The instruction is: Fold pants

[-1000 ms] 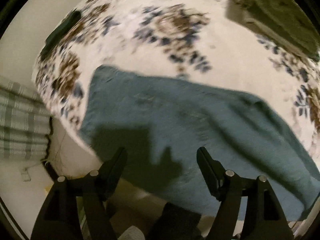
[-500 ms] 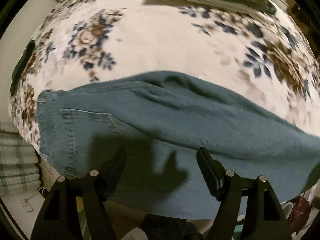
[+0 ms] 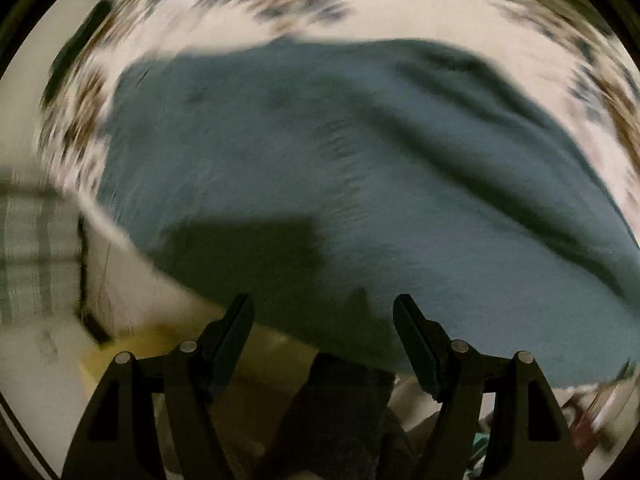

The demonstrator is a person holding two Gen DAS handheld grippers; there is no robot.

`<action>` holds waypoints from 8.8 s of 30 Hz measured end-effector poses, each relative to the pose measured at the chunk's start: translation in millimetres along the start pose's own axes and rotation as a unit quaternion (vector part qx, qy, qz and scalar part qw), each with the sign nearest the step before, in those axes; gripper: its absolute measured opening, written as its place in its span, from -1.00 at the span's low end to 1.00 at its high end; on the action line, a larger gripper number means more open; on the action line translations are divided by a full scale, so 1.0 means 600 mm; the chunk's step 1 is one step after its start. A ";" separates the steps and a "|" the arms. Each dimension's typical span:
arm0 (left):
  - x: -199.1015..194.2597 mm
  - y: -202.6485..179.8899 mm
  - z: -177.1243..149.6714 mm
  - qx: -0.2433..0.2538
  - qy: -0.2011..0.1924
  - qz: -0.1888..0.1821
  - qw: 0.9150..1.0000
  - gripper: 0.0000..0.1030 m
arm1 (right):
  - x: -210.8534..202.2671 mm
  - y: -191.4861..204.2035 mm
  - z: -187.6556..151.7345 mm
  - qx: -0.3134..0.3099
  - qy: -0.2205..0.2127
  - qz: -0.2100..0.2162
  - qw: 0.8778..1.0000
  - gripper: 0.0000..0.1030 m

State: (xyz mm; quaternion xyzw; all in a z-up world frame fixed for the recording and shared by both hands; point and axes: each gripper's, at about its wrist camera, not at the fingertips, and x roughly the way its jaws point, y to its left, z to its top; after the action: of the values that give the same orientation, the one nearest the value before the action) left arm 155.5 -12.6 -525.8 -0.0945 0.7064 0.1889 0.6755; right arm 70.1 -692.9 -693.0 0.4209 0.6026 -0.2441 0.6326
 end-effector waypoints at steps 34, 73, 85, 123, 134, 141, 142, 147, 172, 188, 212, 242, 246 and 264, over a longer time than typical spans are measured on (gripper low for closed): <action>0.049 0.143 -0.040 -0.141 0.037 -0.138 0.980 -0.91 | 0.118 0.098 -0.248 -0.049 0.149 0.092 0.983 -0.48; 0.070 0.190 -0.180 -0.226 0.016 -0.176 0.958 -0.99 | 0.135 0.170 -0.337 -0.103 0.125 0.016 0.987 -0.96; 0.080 0.181 -0.142 -0.166 0.055 -0.136 0.975 -0.77 | 0.149 0.136 -0.315 -0.124 0.162 0.015 0.979 -0.15; 0.073 -0.350 -0.117 0.210 -0.104 -0.091 0.968 1.00 | 0.117 -0.133 0.028 0.045 -0.136 0.358 0.923 -0.09; -0.068 -0.238 -0.141 0.198 -0.128 -0.149 0.960 1.00 | -0.048 -0.004 -0.070 -0.055 -0.203 0.275 0.938 -0.88; -0.095 -0.099 -0.142 0.148 -0.122 -0.169 0.967 1.00 | -0.115 0.197 -0.251 -0.197 -0.211 0.257 0.922 -0.88; -0.097 -0.060 -0.143 0.133 -0.123 -0.166 0.969 1.00 | -0.106 0.227 -0.285 -0.215 -0.202 0.255 0.921 -0.88; -0.069 0.059 -0.134 0.086 -0.122 -0.142 0.979 1.00 | 0.024 0.352 -0.456 -0.308 -0.132 0.229 0.914 -0.88; 0.069 0.022 -0.079 0.101 -0.065 -0.202 0.972 0.71 | 0.163 0.316 -0.501 -0.313 -0.003 0.059 0.948 0.32; 0.034 0.020 -0.066 0.128 -0.136 -0.197 0.962 -0.75 | 0.181 0.304 -0.473 -0.294 -0.003 0.021 0.956 0.32; 0.195 0.466 -0.163 -0.332 -0.163 -0.314 0.874 0.95 | 0.247 0.437 -0.557 -0.381 0.045 -0.011 0.924 0.32; -0.232 0.112 -0.278 0.027 -0.433 -0.254 0.864 -0.63 | 0.128 0.358 -0.477 -0.356 0.003 0.005 0.935 0.32; -0.227 -0.013 -0.311 0.094 -0.409 -0.277 0.864 -0.64 | 0.087 0.297 -0.415 -0.322 -0.015 -0.002 0.947 0.32; -0.155 -0.147 -0.303 0.196 -0.219 -0.270 0.917 0.85 | 0.041 0.228 -0.256 -0.297 0.019 0.098 0.950 0.46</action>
State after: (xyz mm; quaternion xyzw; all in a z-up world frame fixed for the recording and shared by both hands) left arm 29.3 -175.8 -442.8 -0.1041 0.5110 -0.1268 0.8438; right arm 99.8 -489.1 -672.1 0.2754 0.6153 0.0171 0.7384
